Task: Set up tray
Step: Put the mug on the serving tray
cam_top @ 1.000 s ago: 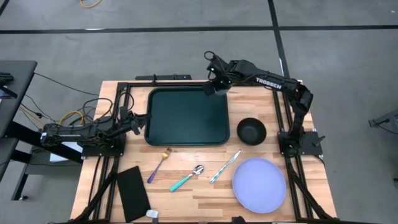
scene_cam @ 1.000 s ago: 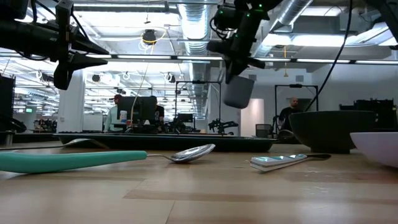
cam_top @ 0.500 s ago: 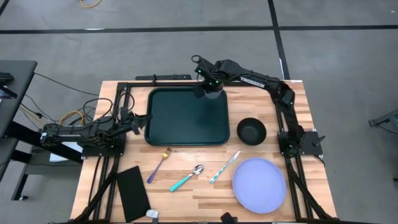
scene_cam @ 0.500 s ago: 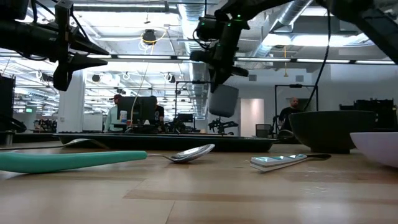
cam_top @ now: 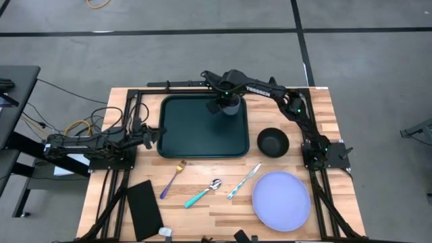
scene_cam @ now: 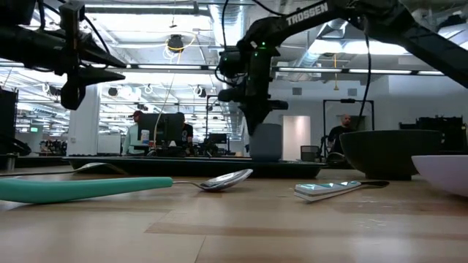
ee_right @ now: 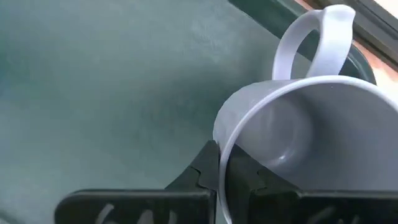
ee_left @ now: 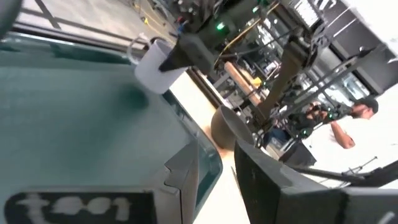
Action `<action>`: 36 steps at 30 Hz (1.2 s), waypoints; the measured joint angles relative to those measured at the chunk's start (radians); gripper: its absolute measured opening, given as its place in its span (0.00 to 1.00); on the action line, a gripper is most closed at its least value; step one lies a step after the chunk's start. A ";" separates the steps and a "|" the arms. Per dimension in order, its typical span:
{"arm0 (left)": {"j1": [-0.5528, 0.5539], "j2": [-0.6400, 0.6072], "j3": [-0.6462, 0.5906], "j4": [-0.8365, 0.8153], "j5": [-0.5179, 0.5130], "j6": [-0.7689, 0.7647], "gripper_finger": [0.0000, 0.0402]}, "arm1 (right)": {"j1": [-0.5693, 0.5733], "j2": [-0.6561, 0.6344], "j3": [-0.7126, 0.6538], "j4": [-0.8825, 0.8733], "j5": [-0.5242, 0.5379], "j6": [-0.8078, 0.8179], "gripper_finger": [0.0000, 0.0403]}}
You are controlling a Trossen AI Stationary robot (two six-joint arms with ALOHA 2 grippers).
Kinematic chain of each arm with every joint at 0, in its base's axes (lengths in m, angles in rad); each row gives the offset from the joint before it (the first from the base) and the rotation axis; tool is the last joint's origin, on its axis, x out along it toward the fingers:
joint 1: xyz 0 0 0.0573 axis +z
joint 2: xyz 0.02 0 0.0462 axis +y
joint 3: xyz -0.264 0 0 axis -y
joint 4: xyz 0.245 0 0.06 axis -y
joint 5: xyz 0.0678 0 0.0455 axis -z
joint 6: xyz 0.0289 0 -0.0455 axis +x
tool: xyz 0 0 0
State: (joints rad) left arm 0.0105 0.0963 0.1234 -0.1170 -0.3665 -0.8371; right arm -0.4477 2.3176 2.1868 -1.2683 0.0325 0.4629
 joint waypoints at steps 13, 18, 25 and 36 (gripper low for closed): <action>0.000 0.000 0.000 -0.030 0.072 0.002 0.23 | -0.063 -0.006 0.001 -0.015 0.028 -0.019 0.01; 0.000 0.000 0.000 -0.029 0.074 0.002 0.23 | -0.058 -0.006 0.001 0.005 0.018 -0.019 0.01; 0.000 0.000 0.000 -0.029 0.074 0.003 0.23 | -0.057 -0.006 -0.023 0.047 0.020 -0.019 0.01; 0.000 0.000 0.000 -0.028 0.073 0.003 0.23 | -0.050 -0.011 -0.116 0.125 0.022 0.006 0.01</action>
State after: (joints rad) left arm 0.0109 0.0963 0.1234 -0.1452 -0.2932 -0.8345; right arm -0.4976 2.3070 2.0705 -1.1433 0.0540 0.4694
